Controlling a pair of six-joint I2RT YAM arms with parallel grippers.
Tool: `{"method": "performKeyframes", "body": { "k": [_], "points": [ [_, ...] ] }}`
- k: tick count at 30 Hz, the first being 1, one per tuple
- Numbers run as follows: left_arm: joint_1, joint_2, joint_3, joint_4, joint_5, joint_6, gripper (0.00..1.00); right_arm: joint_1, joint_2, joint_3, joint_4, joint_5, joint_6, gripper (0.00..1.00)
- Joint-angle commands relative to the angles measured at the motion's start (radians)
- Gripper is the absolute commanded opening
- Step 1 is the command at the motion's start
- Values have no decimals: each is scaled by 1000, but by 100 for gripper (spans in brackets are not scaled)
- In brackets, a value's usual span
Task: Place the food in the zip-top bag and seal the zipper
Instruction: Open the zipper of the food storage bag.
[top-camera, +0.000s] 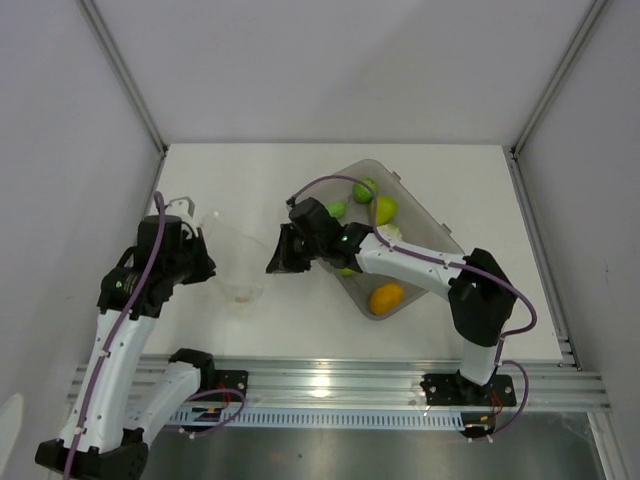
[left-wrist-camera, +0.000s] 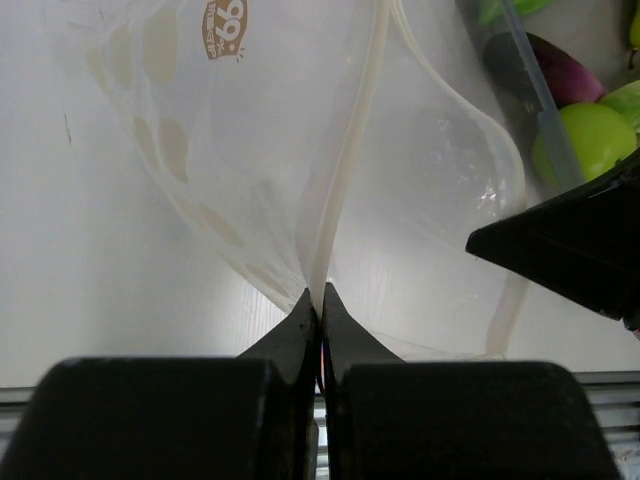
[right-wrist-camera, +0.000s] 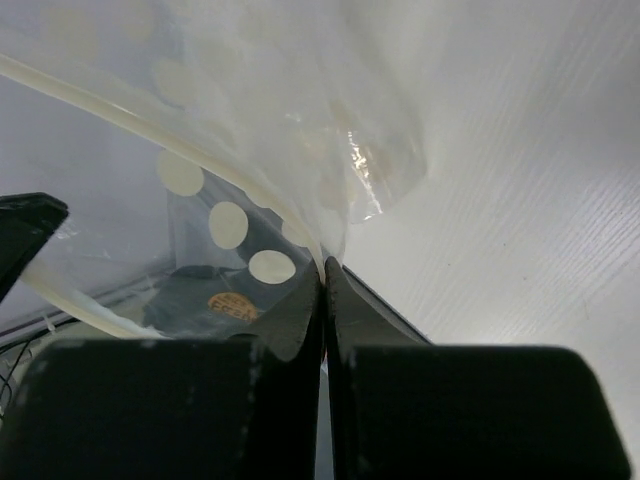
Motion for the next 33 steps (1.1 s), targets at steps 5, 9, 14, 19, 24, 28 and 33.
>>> {"method": "performKeyframes", "body": {
  "k": [5,9,14,19,24,28,33],
  "points": [
    [-4,-43,66,10,-9,-10,1,3,20,0,39,-86,22,0],
    [-4,-129,126,23,-52,-26,1,31,32,68,47,-149,30,0],
    [-4,-117,233,-26,-75,0,3,71,51,66,263,-354,225,0],
    [-4,-29,212,-33,-23,3,2,54,43,58,233,-314,209,0],
    [-4,-19,6,83,98,-48,1,16,29,16,33,-154,57,0],
    [-4,-6,-110,160,151,-65,1,-1,17,-26,-63,-7,-24,0],
    [-4,10,-143,203,204,-65,1,6,16,-27,-157,133,-92,0]
  ]
}}
